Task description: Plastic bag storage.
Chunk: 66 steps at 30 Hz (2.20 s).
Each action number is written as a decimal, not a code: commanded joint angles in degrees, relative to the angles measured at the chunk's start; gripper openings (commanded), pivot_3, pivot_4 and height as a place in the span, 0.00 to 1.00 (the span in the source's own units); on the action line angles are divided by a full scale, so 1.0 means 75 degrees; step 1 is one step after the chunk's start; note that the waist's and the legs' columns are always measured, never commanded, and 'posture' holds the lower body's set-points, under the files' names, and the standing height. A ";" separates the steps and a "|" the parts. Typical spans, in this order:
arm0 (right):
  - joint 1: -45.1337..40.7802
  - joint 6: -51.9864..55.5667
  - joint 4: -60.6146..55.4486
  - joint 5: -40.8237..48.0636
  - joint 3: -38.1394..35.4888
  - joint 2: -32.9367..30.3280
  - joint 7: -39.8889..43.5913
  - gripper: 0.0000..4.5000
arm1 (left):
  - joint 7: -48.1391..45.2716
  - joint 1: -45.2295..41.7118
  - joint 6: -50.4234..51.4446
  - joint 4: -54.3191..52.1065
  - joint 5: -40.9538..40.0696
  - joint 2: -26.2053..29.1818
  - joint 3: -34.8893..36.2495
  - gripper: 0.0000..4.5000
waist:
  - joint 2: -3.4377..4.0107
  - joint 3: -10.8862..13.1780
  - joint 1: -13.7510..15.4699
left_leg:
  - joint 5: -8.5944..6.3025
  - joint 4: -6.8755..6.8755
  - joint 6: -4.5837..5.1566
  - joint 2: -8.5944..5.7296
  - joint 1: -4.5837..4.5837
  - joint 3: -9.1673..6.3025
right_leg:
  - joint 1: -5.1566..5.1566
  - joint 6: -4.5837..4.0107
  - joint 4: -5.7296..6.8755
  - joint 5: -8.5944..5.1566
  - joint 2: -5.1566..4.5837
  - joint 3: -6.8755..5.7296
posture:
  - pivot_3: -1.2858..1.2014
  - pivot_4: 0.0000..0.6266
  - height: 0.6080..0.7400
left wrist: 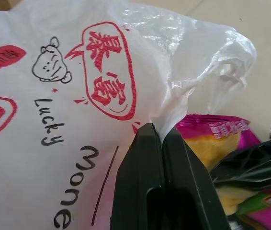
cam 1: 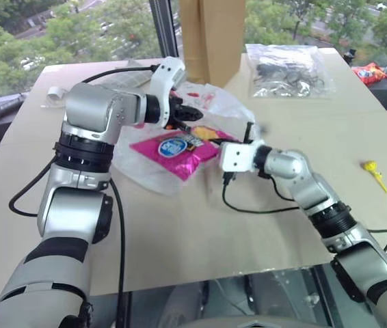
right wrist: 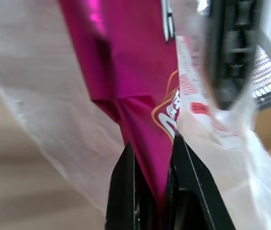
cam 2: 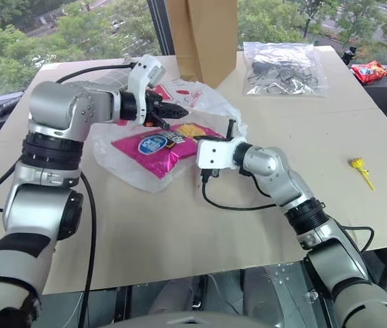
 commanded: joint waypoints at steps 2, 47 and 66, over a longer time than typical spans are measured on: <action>-0.0464 0.0023 0.0314 -0.0281 -0.0326 -0.0271 -0.0369 0.01 | -0.0130 0.0039 0.0249 -0.0603 -0.0203 0.0266 0.0266 0.00 | 0.0000 0.0000 -0.0001 | 0.0000 0.0000 0.0000 0.0000 0.0000 -0.0001 | 0.0000 0.0000 0.0000 0.0000 0.0000 0.0000 | 0.52 0.24 1.00; -0.3178 -0.1158 0.4964 -0.2676 0.1323 0.1330 -0.3031 0.01 | 0.0426 0.1026 0.2011 -0.2770 -0.1911 -0.0862 0.1043 0.00 | 0.0000 0.0000 -0.0106 | 0.0000 0.0000 -0.0003 0.0011 0.0007 0.0014 | -0.0003 -0.0008 0.0001 0.0006 0.0013 0.0023 | 0.52 0.24 1.00; -0.0146 0.3132 -0.2452 0.0372 -0.0970 0.0047 0.0961 0.99 | 0.2523 0.1461 -0.0601 -0.1351 -0.1153 -0.2156 0.2702 0.00 | 0.0000 -0.0001 -0.0051 | 0.0000 -0.0003 -0.0008 0.0014 -0.0001 0.0001 | -0.0002 -0.0012 -0.0006 0.0009 0.0010 0.0007 | 0.52 0.24 1.00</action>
